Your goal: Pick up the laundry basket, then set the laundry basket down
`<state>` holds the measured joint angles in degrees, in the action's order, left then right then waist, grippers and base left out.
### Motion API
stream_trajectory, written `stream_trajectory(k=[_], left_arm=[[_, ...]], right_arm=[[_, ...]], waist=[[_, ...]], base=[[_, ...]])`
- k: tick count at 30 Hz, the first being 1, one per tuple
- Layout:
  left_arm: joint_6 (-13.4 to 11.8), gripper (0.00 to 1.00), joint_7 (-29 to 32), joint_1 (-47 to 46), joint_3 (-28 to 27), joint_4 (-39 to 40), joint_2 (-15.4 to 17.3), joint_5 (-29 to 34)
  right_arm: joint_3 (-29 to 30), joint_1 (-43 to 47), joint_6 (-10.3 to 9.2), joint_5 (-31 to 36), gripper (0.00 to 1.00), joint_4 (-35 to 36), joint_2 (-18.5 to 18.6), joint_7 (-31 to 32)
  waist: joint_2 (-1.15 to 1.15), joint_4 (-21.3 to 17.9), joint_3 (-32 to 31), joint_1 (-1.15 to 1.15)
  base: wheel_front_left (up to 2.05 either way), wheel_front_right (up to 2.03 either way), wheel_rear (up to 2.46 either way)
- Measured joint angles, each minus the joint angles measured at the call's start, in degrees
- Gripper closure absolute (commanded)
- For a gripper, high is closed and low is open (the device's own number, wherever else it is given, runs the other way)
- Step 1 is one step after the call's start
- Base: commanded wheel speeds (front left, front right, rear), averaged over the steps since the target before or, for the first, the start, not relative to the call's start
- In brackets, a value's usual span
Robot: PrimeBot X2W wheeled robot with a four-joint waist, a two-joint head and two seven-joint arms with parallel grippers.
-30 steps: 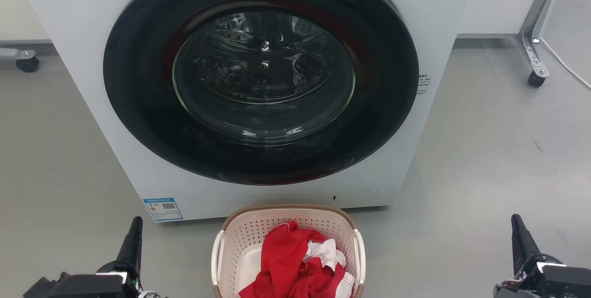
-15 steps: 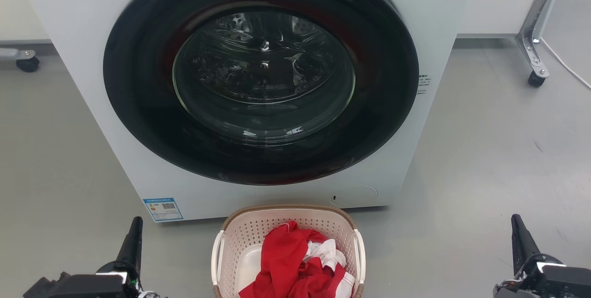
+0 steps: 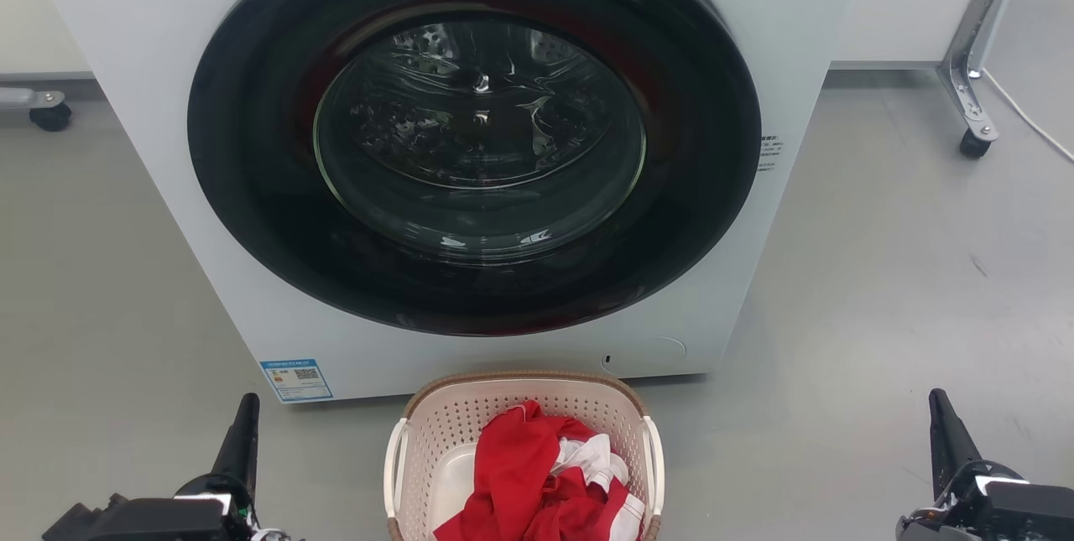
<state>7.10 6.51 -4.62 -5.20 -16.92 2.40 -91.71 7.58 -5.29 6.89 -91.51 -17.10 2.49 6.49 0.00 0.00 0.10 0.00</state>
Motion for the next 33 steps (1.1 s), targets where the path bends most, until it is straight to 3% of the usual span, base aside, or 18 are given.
stream_trajectory(k=[33], left_arm=[[0.0, 1.00, 0.0, 0.0, 0.0, 0.0, 0.0, 0.0]], right_arm=[[0.0, 0.0, 0.00, 0.0, 1.00, 0.0, 0.0, 0.0]], waist=[[0.00, 0.0, 0.0, 0.00]], base=[[0.00, 0.00, 0.00]])
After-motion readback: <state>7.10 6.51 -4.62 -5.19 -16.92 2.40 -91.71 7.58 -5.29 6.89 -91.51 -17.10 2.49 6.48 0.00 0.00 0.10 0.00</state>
